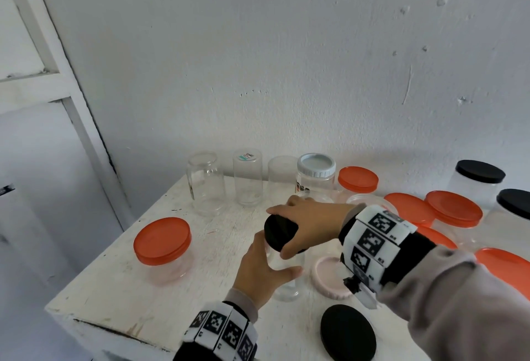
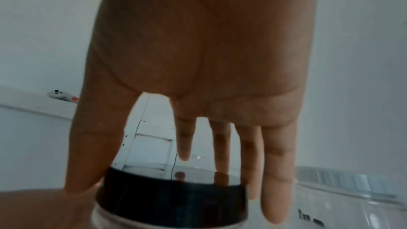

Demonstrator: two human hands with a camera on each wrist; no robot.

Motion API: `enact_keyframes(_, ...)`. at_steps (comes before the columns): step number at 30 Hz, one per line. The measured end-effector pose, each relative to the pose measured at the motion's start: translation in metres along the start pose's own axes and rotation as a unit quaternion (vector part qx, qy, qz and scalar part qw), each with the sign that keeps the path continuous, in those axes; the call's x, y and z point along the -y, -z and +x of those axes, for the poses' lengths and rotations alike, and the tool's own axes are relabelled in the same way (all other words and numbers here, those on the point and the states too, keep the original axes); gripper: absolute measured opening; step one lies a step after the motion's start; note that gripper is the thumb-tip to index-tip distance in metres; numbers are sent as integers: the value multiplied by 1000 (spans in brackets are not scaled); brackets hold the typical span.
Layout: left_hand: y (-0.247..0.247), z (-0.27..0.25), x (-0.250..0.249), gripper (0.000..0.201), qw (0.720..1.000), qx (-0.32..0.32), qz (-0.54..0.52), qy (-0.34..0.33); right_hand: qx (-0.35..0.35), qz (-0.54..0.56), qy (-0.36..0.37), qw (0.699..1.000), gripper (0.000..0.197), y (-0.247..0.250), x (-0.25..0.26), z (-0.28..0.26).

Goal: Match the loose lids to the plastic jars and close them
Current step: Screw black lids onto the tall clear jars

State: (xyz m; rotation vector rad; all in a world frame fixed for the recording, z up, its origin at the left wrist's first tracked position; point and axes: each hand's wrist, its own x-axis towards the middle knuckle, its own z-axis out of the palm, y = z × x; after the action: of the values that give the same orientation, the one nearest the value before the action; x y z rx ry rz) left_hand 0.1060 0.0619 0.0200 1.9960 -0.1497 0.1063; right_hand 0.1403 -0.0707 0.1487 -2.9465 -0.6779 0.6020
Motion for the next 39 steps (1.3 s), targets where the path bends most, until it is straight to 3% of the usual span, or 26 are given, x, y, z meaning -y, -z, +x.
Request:
enact_keyframes(4, -1, 0, 1, 69, 1000, -1, -1, -3, -4, 12, 31, 999, 83, 5, -3, -2)
enact_keyframes(14, 1, -1, 0, 71, 1000, 12, 0, -10, -30, -26, 15, 999, 78, -3, -2, 2)
enact_keyframes(19, 2, -2, -4, 66, 1000, 10, 5, -3, -81, -41, 8, 996, 74, -19, -2, -1)
enact_keyframes(22, 8, 0, -7, 71, 998, 56, 10, 10, -138, -46, -5, 989, 72, -32, 2, -4)
enact_keyframes(26, 30, 8, -11, 82, 979, 138, 147, -22, -172, 18, -3, 985, 73, -43, -5, -15)
enact_keyframes(29, 66, 18, 0, 82, 959, 121, 254, -17, -175, 106, 7, 979, 77, -42, -19, -37)
enact_keyframes(32, 110, 31, 16, 71, 945, 40, 322, 34, -235, 194, 9, 952, 76, -41, -40, -73)
enact_keyframes(34, 134, 38, 27, 69, 916, 2, 394, 78, -308, 245, -1, 919, 68, -38, -59, -106)
enact_keyframes(36, 150, 41, 38, 63, 887, 8, 449, 112, -382, 281, -35, 880, 62, -33, -81, -141)
enact_keyframes(39, 161, 39, 54, 61, 876, 8, 463, 135, -471, 301, -107, 822, 66, -27, -118, -188)
